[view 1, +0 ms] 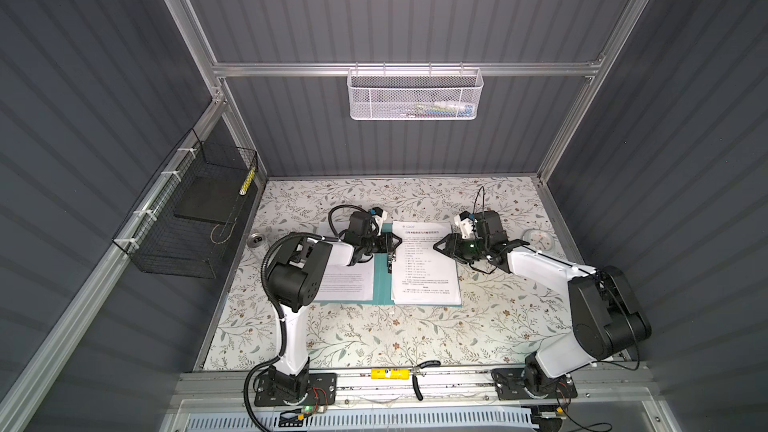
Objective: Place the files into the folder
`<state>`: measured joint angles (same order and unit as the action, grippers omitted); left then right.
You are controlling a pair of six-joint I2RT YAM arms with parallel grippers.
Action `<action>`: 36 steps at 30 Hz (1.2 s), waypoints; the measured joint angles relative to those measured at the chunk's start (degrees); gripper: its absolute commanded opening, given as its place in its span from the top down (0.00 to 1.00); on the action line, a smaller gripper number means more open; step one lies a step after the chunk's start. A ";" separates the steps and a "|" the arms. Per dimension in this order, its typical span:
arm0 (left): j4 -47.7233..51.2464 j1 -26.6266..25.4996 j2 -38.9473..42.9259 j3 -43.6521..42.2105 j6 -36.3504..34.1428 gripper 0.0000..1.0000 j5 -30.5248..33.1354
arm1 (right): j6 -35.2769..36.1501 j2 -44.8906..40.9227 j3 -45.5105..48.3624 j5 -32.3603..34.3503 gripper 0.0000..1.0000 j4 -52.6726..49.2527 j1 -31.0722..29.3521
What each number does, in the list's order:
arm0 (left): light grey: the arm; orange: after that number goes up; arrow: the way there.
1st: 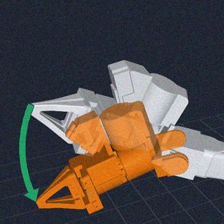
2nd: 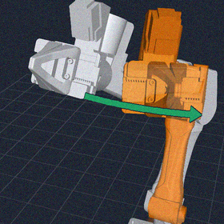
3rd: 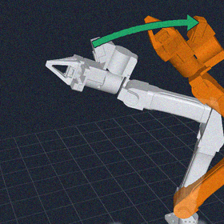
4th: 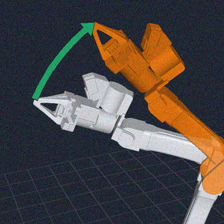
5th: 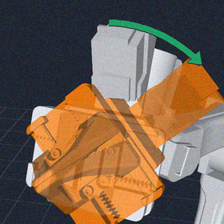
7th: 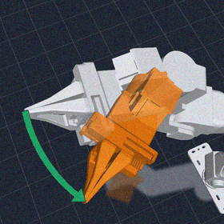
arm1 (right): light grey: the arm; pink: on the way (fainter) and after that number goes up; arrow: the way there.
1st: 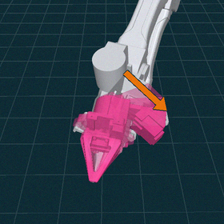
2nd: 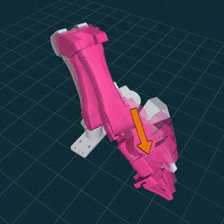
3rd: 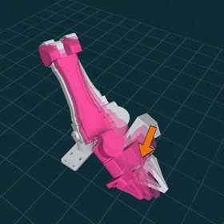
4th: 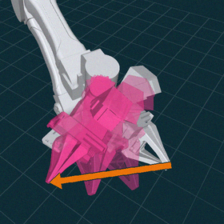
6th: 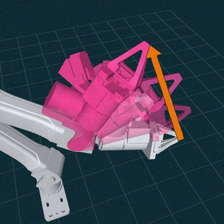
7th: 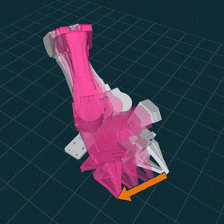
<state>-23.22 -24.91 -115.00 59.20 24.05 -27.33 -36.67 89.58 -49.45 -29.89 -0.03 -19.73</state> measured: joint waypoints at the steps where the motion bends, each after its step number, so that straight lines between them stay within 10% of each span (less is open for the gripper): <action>1: -0.22 -0.13 1.03 -0.81 0.11 0.54 0.04 | -0.02 0.00 -0.15 0.00 0.52 0.02 0.00; 18: -4.70 -4.09 13.57 -11.80 0.63 0.49 2.12 | -1.99 0.07 -1.01 0.50 0.53 0.26 -2.47; 36: 12.11 -3.91 43.30 -24.06 0.79 0.48 20.70 | -20.06 10.71 -5.09 1.38 0.72 10.14 -13.66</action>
<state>-11.11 -28.82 -71.70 35.14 24.84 -6.63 -56.73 100.29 -54.54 -28.51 10.11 -33.39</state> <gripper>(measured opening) 0.525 0.286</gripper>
